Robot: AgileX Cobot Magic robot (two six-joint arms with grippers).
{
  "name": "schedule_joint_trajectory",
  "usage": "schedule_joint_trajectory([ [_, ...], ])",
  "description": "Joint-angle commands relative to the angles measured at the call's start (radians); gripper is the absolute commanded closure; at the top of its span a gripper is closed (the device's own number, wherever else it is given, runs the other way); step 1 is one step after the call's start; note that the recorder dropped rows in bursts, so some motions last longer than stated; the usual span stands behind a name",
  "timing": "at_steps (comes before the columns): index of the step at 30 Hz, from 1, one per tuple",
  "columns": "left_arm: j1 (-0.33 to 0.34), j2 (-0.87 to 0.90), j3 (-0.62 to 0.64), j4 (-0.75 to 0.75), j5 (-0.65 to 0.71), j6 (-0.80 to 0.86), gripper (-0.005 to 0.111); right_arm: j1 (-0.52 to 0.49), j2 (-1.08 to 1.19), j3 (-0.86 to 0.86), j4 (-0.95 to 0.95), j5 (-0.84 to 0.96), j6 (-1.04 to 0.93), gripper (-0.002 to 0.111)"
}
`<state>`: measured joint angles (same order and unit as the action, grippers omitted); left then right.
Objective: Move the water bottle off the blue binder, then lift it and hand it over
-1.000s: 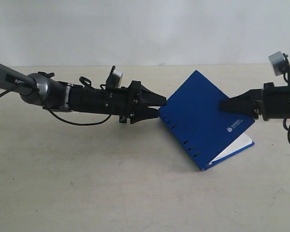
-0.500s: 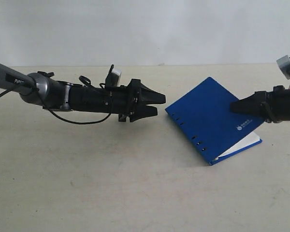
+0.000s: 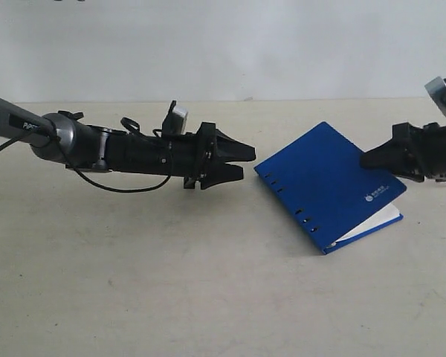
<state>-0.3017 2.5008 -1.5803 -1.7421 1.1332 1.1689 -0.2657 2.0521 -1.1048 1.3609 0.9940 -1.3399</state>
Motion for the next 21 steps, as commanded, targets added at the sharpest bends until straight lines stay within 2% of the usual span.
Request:
schedule_joint_trajectory([
  [1, 0.002, 0.003, 0.002, 0.016, 0.044, -0.010, 0.047, 0.031, 0.051, -0.167, -0.281, 0.120, 0.325, 0.084],
  [4, 0.002, 0.003, 0.002, 0.037, 0.067, -0.016, 0.047, 0.063, 0.116, -0.269, -0.354, 0.214, 0.433, 0.084],
  [7, 0.002, 0.003, 0.002, 0.065, 0.074, -0.036, 0.047, 0.088, 0.171, -0.337, -0.366, 0.227, 0.445, 0.084],
  [13, 0.002, 0.003, 0.002, 0.086, 0.076, -0.045, 0.047, 0.115, 0.183, -0.362, -0.401, 0.227, 0.445, 0.084],
  [15, 0.002, 0.003, 0.002, 0.086, 0.076, -0.045, 0.047, 0.118, 0.183, -0.362, -0.391, 0.227, 0.428, 0.090],
  [17, 0.002, 0.003, 0.002, 0.086, 0.076, -0.045, 0.047, 0.120, 0.183, -0.362, -0.362, 0.227, 0.394, 0.106],
  [21, 0.008, 0.003, 0.002, 0.080, 0.065, -0.045, 0.047, 0.120, 0.183, -0.362, -0.333, 0.227, 0.383, 0.108],
])
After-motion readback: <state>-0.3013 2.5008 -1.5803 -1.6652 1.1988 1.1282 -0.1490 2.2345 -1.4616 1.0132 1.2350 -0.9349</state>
